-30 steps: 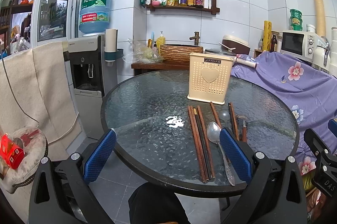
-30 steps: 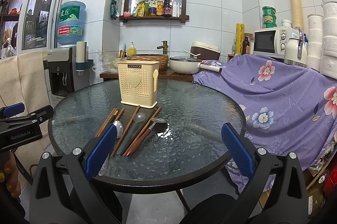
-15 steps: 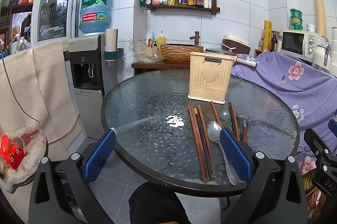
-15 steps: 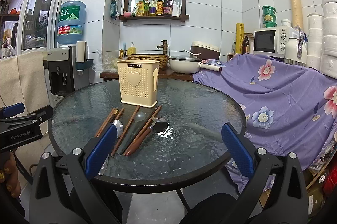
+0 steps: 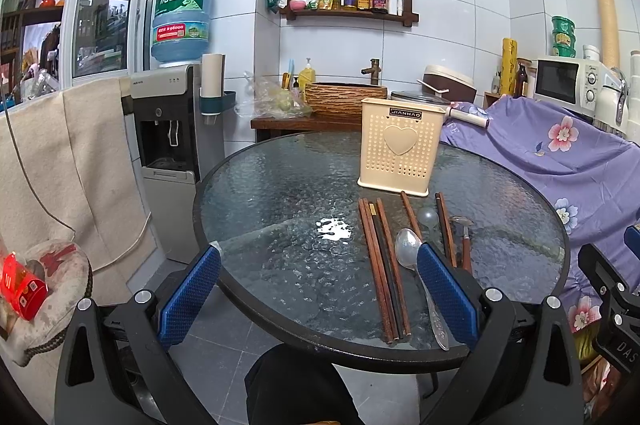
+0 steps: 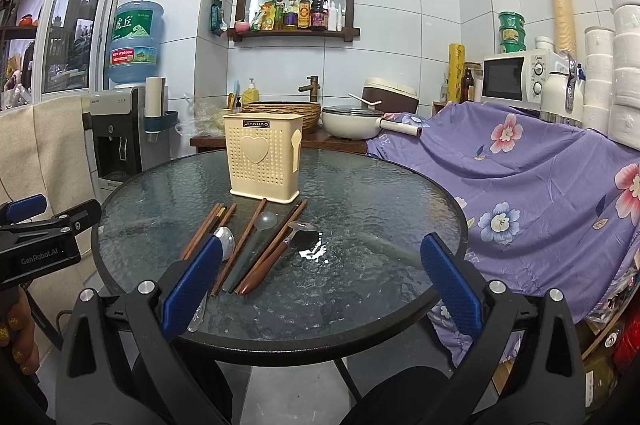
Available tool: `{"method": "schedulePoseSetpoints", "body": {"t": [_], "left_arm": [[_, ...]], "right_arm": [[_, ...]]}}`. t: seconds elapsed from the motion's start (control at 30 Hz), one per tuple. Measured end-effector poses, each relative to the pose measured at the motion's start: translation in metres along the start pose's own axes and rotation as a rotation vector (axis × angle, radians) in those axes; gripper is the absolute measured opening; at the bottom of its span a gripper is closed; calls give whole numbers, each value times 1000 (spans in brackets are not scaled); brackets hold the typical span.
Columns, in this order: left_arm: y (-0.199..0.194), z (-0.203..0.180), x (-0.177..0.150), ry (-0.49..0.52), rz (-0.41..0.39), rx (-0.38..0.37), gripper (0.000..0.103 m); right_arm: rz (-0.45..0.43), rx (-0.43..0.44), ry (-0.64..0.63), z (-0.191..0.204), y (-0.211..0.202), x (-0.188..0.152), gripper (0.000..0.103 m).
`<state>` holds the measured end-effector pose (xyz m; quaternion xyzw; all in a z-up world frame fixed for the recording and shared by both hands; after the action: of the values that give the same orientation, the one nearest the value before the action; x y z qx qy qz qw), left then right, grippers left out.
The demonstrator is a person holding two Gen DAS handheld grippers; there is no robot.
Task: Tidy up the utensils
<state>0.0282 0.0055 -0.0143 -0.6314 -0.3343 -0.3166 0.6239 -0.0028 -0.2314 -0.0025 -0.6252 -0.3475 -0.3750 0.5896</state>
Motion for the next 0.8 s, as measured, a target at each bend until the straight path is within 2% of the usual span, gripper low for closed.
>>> {"method": "schedulePoseSetpoints", "body": {"t": [0.8], "left_arm": [[3, 0, -3, 7, 14, -6, 97]], "right_arm": [[10, 1, -6, 4, 4, -6, 98]]}}
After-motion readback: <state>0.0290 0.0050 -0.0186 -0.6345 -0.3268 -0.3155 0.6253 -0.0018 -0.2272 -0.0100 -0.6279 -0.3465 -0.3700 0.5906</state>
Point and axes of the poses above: each gripper's, at about its wrist camera, not at the fingertips, and y roughly the way its jaws point, z to its left, x to its top, the point moved 3 cm from there along y, roughly the way its jaws point, and after that the axes turned 12 degrees about z, right-handed, at the moved point
